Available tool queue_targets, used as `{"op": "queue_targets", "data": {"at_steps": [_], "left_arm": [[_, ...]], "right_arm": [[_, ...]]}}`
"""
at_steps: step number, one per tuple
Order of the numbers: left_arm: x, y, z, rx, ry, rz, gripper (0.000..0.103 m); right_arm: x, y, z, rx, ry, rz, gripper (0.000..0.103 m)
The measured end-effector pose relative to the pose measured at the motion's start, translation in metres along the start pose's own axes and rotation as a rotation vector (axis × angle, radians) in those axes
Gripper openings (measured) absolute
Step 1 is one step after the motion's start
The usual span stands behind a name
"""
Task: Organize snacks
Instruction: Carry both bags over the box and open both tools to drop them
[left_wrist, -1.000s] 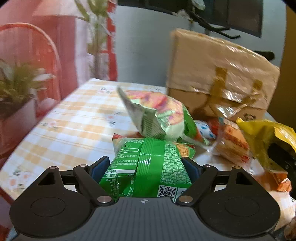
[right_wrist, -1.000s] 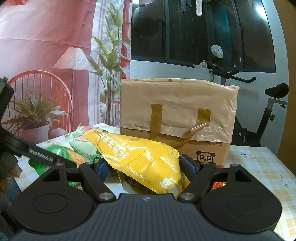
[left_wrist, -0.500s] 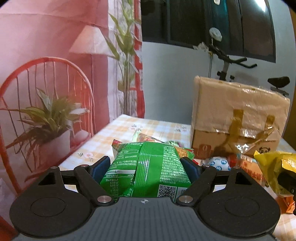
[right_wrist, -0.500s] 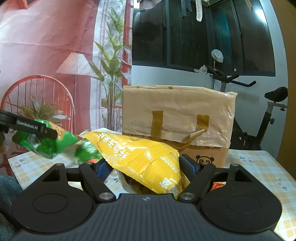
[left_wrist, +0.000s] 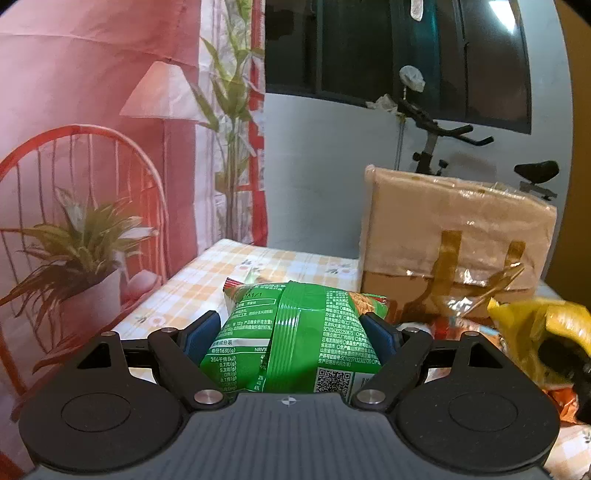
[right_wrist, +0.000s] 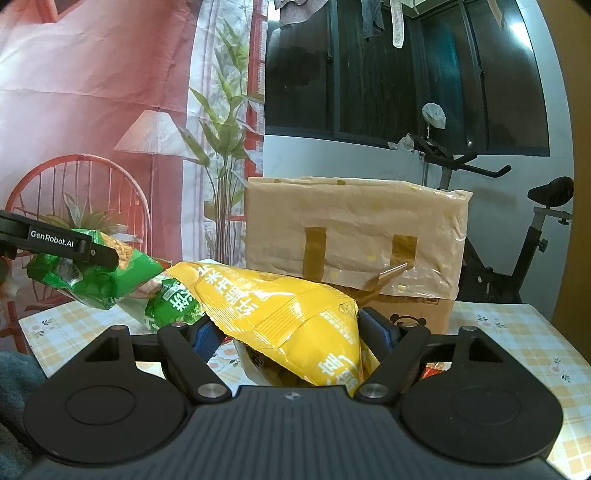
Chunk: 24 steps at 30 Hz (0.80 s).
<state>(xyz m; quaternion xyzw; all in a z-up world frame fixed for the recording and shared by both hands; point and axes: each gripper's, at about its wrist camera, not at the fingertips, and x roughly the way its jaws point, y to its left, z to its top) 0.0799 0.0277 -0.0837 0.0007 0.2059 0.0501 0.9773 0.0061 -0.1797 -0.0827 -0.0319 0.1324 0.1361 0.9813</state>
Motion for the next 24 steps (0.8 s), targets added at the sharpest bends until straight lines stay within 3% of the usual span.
{"op": "queue_targets", "data": {"at_steps": [12, 24], "left_arm": [[0.010, -0.014, 0.033, -0.006, -0.081, -0.190, 0.085], [0.022, -0.027, 0.078, -0.016, -0.168, -0.281, 0.085]], "right_arm": [[0.002, -0.046, 0.053, 0.166, -0.074, 0.052, 0.079], [0.019, -0.068, 0.092, 0.231, -0.111, 0.078, 0.079]]}}
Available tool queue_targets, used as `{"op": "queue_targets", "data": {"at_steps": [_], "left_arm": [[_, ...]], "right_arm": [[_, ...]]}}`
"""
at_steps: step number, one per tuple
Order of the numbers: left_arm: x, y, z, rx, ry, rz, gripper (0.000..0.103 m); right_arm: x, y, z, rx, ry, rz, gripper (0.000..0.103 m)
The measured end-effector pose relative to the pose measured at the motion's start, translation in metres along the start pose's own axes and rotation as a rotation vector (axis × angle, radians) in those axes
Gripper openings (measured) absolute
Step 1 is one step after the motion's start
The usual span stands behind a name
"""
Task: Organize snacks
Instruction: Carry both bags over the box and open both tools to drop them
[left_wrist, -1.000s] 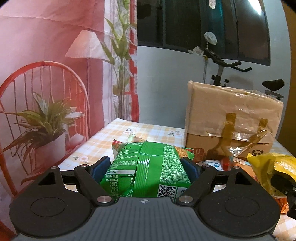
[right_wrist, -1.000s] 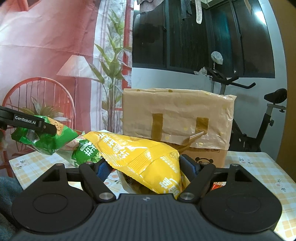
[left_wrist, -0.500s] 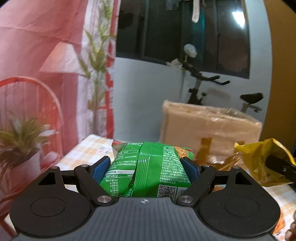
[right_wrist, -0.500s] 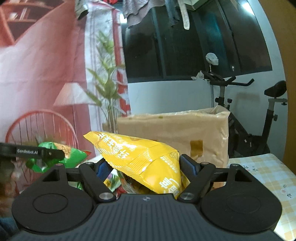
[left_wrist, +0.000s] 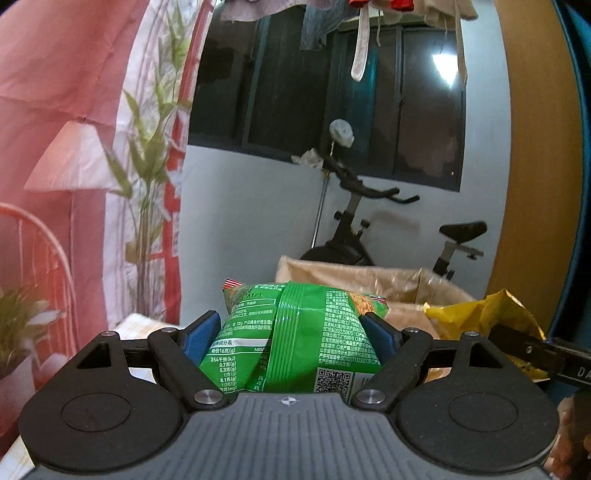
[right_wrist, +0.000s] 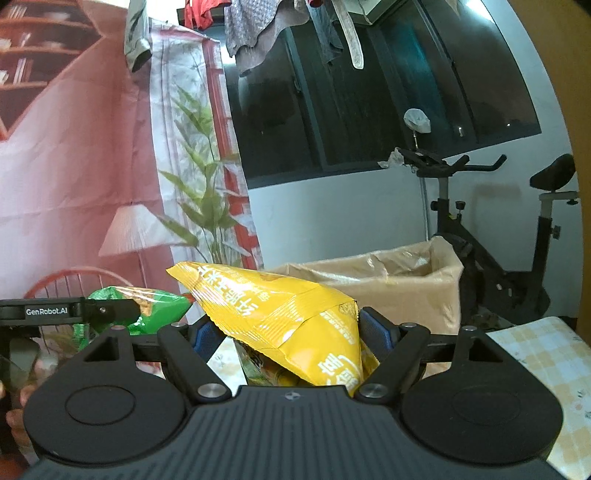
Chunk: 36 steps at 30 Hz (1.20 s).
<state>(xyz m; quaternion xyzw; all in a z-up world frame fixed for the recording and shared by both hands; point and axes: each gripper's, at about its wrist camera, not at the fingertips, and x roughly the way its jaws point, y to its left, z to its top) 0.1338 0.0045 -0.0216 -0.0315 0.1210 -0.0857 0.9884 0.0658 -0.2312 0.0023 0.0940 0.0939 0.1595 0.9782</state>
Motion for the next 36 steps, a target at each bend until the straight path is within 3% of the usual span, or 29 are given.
{"op": "queue_targets", "data": {"at_steps": [17, 26, 36], "left_arm": [[0.060, -0.022, 0.054, -0.007, -0.056, -0.102, 0.085], [0.138, -0.028, 0.079, -0.043, 0.029, -0.161, 0.085], [0.217, -0.020, 0.073, -0.065, 0.226, -0.165, 0.088]], "right_arm": [[0.045, -0.027, 0.065, 0.016, -0.076, -0.009, 0.079], [0.104, -0.062, 0.088, 0.148, -0.030, -0.012, 0.079], [0.169, -0.099, 0.087, 0.213, 0.190, -0.124, 0.081]]}}
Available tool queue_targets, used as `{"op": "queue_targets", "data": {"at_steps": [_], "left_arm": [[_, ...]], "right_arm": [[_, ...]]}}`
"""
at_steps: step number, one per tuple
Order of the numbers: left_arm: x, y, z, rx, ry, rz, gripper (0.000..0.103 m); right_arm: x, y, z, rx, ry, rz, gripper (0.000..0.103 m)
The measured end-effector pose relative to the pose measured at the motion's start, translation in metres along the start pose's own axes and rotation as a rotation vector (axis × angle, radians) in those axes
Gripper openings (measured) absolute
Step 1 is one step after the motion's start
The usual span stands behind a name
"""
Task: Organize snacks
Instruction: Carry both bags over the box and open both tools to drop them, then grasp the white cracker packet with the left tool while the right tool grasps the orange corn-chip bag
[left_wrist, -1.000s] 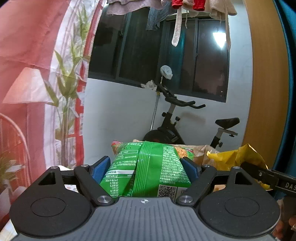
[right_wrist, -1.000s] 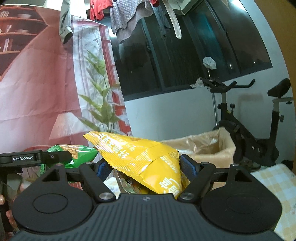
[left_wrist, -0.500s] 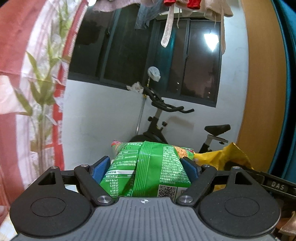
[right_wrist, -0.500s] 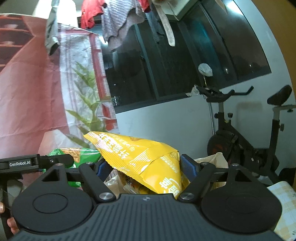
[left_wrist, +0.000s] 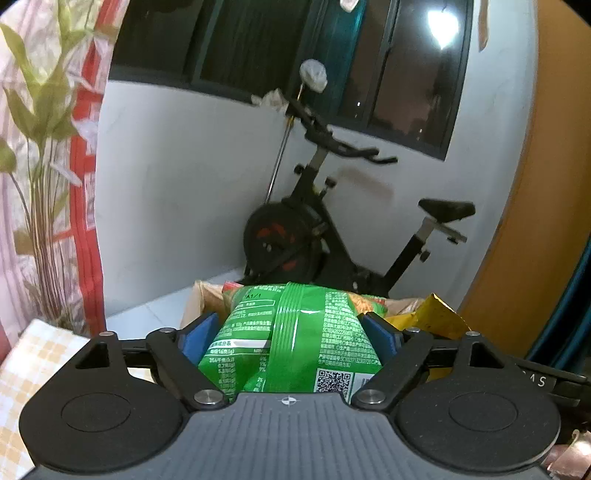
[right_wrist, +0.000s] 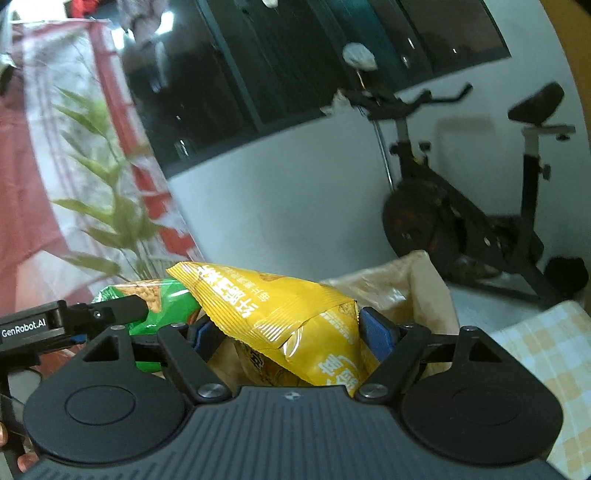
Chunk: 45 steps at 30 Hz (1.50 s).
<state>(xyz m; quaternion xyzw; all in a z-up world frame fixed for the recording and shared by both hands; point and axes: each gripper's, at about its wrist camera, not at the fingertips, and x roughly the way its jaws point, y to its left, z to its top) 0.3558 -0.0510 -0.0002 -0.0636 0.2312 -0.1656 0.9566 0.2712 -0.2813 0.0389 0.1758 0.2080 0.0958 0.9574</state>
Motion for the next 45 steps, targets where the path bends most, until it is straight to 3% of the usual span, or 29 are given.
{"op": "queue_targets", "data": {"at_steps": [5, 10, 20, 23, 33, 45], "left_arm": [[0.010, 0.008, -0.002, -0.001, 0.040, 0.005, 0.090], [0.003, 0.011, -0.006, -0.005, 0.041, 0.009, 0.090], [-0.059, 0.011, -0.016, 0.003, -0.001, 0.070, 0.090], [-0.084, 0.011, -0.024, 0.008, -0.023, 0.090, 0.090], [-0.143, 0.011, -0.098, -0.009, -0.015, 0.147, 0.090], [-0.141, 0.000, -0.183, -0.036, 0.166, 0.107, 0.089]], "right_arm": [[0.009, -0.010, -0.003, 0.012, 0.059, -0.036, 0.086], [0.003, -0.011, -0.002, 0.018, 0.062, -0.043, 0.090], [-0.038, 0.008, -0.002, -0.060, 0.031, -0.021, 0.090], [-0.056, 0.017, -0.008, -0.096, 0.018, -0.001, 0.095], [-0.106, 0.034, -0.061, -0.192, -0.008, 0.062, 0.101], [-0.128, 0.029, -0.149, -0.281, 0.134, 0.037, 0.101]]}}
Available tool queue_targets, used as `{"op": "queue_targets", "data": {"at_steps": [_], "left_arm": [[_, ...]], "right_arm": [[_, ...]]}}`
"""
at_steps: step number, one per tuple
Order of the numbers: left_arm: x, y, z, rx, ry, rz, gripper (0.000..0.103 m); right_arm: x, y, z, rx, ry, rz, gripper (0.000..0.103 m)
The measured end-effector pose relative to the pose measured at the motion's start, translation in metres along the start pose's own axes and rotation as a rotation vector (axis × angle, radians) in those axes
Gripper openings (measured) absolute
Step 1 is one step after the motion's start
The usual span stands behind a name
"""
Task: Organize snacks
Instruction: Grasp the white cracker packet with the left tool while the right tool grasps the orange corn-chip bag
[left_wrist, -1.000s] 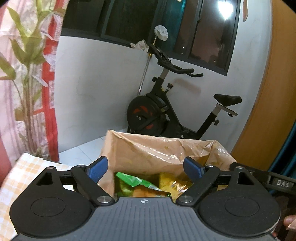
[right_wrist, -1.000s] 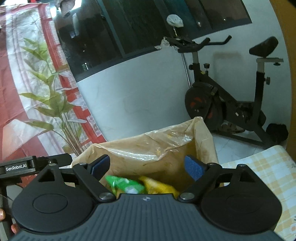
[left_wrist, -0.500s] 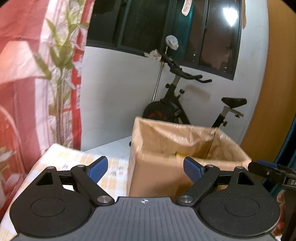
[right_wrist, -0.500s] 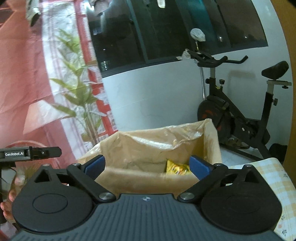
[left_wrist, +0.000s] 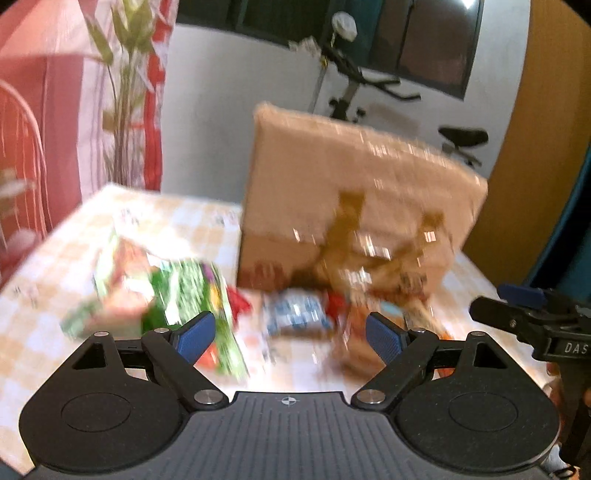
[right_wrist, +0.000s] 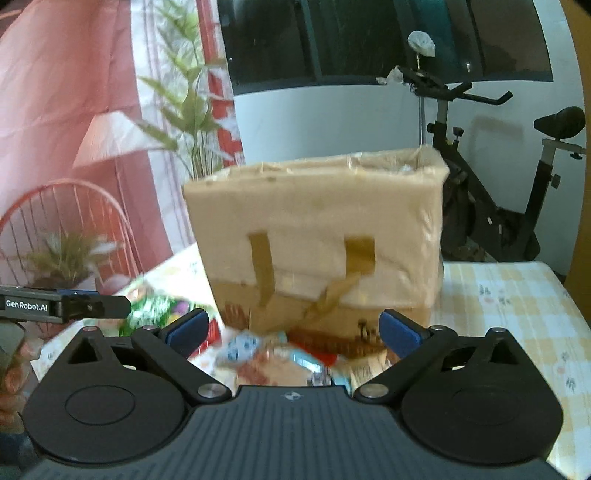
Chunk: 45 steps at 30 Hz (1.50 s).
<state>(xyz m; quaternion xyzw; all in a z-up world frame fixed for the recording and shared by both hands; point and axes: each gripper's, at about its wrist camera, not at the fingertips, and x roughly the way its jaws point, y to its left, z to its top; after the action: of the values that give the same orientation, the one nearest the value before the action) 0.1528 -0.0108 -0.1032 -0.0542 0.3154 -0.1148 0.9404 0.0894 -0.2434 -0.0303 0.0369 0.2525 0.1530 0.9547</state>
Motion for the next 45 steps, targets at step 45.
{"op": "queue_targets", "data": {"at_steps": [45], "left_arm": [[0.060, 0.006, -0.074, -0.358, 0.479, -0.099, 0.074]], "right_arm": [[-0.030, 0.009, -0.059, -0.019, 0.043, -0.037, 0.101]]}}
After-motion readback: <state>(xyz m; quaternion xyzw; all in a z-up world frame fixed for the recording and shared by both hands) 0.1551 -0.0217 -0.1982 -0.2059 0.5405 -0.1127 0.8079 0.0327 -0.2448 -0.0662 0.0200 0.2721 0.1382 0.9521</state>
